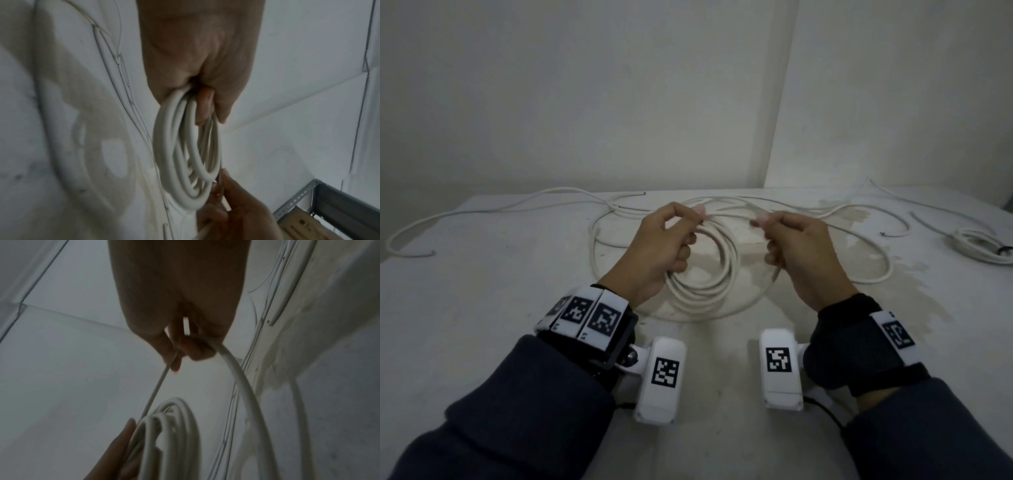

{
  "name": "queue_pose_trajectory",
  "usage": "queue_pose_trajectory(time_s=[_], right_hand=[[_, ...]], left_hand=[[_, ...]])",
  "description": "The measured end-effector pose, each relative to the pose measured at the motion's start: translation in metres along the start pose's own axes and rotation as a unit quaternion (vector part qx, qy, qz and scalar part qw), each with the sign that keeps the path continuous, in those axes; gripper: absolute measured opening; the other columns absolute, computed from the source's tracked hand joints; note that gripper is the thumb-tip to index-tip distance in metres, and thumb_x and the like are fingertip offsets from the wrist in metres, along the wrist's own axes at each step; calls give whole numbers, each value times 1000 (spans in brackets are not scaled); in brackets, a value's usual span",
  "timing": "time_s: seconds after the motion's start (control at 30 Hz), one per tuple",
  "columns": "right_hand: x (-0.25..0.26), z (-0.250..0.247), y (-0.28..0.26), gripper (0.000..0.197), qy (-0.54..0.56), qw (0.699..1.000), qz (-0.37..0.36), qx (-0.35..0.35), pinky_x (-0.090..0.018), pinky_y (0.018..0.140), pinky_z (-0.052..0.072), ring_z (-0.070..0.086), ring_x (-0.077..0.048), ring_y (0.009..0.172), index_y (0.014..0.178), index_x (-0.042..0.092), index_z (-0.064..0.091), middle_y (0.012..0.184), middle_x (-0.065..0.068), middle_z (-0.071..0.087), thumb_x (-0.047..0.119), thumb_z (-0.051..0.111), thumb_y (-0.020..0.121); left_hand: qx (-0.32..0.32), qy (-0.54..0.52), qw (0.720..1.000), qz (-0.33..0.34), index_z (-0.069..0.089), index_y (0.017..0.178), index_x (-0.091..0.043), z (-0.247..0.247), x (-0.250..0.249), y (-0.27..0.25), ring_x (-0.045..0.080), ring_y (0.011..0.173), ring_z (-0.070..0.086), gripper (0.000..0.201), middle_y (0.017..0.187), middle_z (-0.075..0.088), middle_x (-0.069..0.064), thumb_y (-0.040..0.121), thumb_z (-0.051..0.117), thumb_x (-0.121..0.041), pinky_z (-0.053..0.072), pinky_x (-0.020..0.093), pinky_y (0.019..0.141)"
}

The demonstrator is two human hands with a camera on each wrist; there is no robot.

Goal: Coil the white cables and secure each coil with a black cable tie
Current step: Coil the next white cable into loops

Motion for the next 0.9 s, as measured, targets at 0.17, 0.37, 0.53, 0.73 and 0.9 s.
queue_pose_trajectory(time_s=[0.17,0.37,0.53,0.73,0.9], right_hand=[[-5,16,-9,16,-2,990,84,111,-29,68,59,68,-22,74,88,-6,72,84,-18,71,7,64,89],[0,22,-12,33,-33,990,55,129,-28,67,58,72,-22,77,82,-8,72,84,-21,73,24,66,89],[-2,18,-11,39,-134,981,23,138,-37,69,61,71,-25,69,70,-8,61,68,-20,68,22,86,67],[-10,20,-14,24,-121,966,108,202,-35,69,60,67,-20,74,99,10,54,83,-11,72,7,71,83],[-5,33,-20,20,-134,949,103,268,-34,68,50,66,-20,72,96,11,56,80,-9,73,-2,42,90]], left_hand=[[-97,-55,994,23,51,76,-16,-8,0,3,5,36,22,25,48,37,-9,94,58,-32,20,14,33],[-146,-8,989,35,52,79,-15,-9,4,0,6,36,28,26,63,39,1,93,58,-36,26,15,36],[-150,9,987,49,51,81,-13,2,8,-6,8,40,31,27,62,41,1,92,59,-36,25,16,36],[-119,20,992,43,48,69,-18,11,6,-8,6,38,27,32,59,37,-1,91,60,-38,23,16,35],[-86,4,996,-16,45,67,-19,18,12,-9,7,37,25,33,53,32,-4,92,60,-35,21,16,34]])
Point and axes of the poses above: each hand's wrist, its own y-axis towards the middle knuckle, its own z-axis out of the palm, x = y × z, the point moved 4 cm from there along y, towards the middle knuckle
